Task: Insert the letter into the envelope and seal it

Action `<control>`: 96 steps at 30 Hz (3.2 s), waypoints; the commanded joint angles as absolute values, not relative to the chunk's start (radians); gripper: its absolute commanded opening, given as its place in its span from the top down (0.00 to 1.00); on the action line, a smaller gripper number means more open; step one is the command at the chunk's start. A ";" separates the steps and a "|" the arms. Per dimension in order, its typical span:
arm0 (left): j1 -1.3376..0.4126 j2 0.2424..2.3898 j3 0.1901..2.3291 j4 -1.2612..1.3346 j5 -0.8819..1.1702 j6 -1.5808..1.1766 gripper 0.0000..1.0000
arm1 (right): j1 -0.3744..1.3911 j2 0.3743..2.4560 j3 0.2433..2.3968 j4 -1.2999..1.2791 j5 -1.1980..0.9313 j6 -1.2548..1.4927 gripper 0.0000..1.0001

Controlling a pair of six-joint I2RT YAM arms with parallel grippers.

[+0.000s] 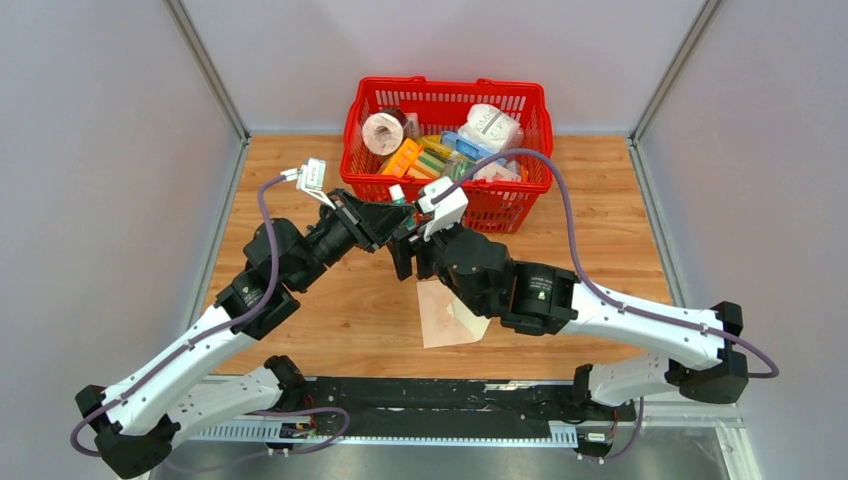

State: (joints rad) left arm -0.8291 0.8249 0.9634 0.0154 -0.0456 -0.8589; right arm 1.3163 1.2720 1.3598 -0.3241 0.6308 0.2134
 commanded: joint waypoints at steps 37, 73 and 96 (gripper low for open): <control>-0.836 0.779 0.910 0.434 0.431 -0.845 1.00 | 1.143 1.051 1.143 0.014 -0.298 0.450 0.58; -0.839 0.807 0.953 0.103 0.060 -0.865 1.00 | 1.304 1.169 1.310 -0.187 0.638 0.190 0.42; -0.839 0.831 0.970 0.015 0.113 -0.834 0.73 | 1.304 1.147 1.327 -0.371 0.634 0.261 1.00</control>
State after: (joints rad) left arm -0.8368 0.8387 0.9424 0.0448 0.0780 -0.8658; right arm 1.3125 1.1774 1.3014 -0.3042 0.5983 0.2371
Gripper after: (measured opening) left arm 0.244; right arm 0.230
